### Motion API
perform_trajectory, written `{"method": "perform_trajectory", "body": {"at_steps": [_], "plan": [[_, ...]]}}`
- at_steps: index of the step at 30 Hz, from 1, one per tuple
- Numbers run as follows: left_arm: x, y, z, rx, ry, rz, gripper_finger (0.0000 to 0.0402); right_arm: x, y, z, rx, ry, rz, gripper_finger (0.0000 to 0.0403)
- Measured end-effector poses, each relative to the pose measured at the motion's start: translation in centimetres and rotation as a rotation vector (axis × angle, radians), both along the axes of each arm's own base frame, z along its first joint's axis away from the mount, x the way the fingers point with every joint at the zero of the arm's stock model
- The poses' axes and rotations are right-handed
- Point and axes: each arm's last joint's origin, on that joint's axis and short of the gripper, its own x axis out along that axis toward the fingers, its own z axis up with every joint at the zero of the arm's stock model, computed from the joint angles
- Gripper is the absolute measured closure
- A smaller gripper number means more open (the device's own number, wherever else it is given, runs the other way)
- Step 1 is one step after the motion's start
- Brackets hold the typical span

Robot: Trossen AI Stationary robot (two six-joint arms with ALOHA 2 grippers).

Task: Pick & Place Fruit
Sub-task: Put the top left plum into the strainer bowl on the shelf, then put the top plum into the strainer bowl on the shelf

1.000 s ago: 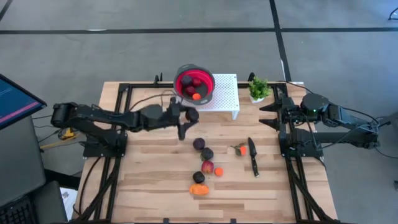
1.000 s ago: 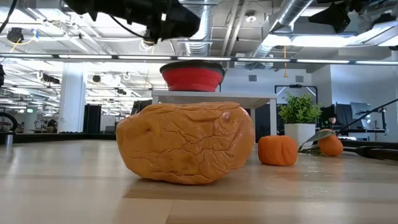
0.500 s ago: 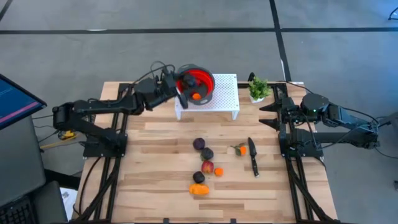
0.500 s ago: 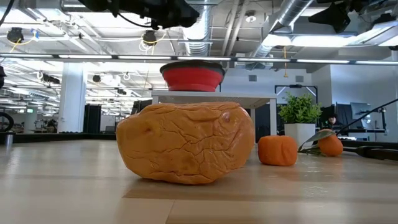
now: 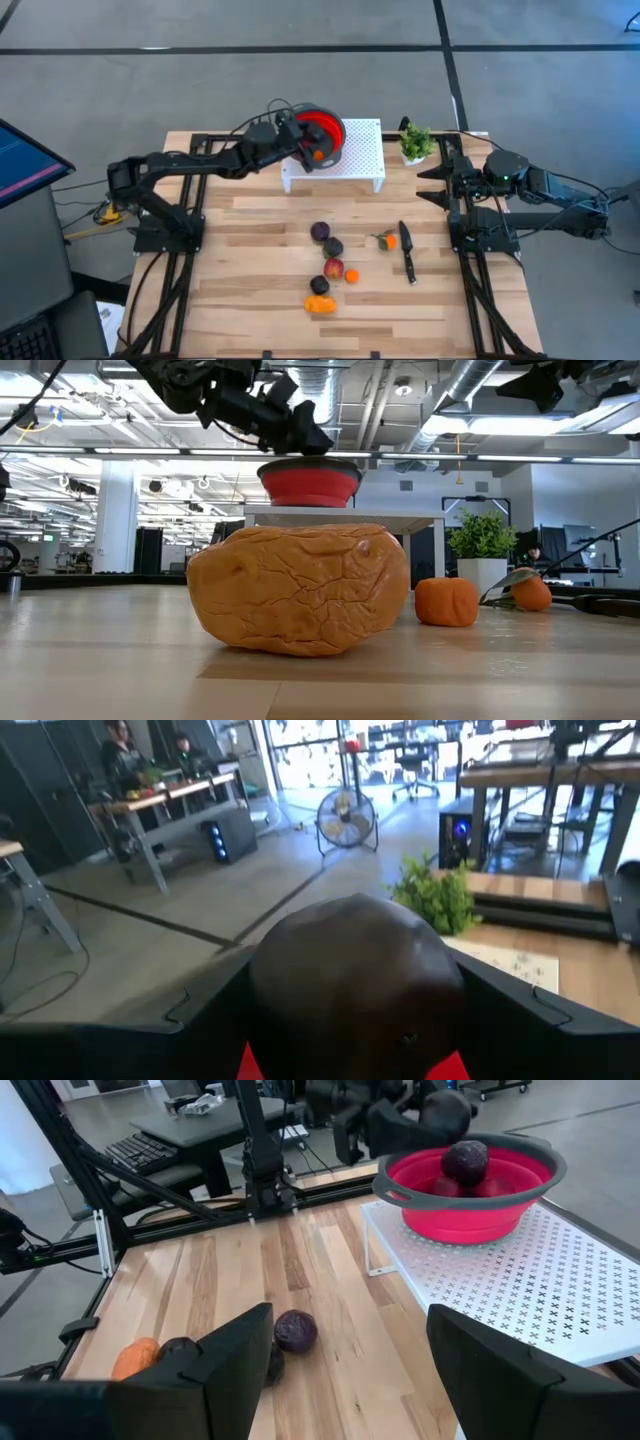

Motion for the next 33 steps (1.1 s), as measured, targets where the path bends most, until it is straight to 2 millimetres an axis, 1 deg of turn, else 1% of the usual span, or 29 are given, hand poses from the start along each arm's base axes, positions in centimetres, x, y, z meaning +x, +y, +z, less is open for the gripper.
{"method": "perform_trajectory", "body": {"at_steps": [2, 11, 16, 22, 26, 31, 33], "plan": [[0.08, 0.03, -0.27, -0.005, 0.011, -0.001, 0.0124, 0.0, 0.0, 0.0, 0.0, 0.0, 0.0, 0.0143], [0.1, 0.0, -0.24, -0.004, 0.008, -0.003, 0.0124, 0.0, 0.0, 0.0, 0.0, 0.0, 0.0, 0.0143], [0.28, -0.41, -0.07, 0.005, -0.007, -0.013, 0.0124, 0.0, 0.0, 0.0, 0.0, 0.0, 0.0, 0.0143], [0.42, -0.75, -0.04, 0.046, 0.019, -0.029, 0.0118, 0.0, 0.0, 0.0, 0.0, 0.0, 0.0, 0.0143], [0.41, -0.75, -0.02, 0.048, 0.019, -0.03, 0.0089, 0.0, 0.0, 0.0, 0.0, 0.0, 0.0, 0.0143], [0.41, -0.75, -0.03, 0.071, 0.035, -0.032, 0.0022, 0.0, 0.0, 0.0, 0.0, 0.0, 0.0, 0.0143], [0.43, -0.81, 0.0, 0.072, 0.034, -0.034, 0.0007, 0.0, 0.0, 0.0, 0.0, 0.0, 0.0, 0.0143]]}}
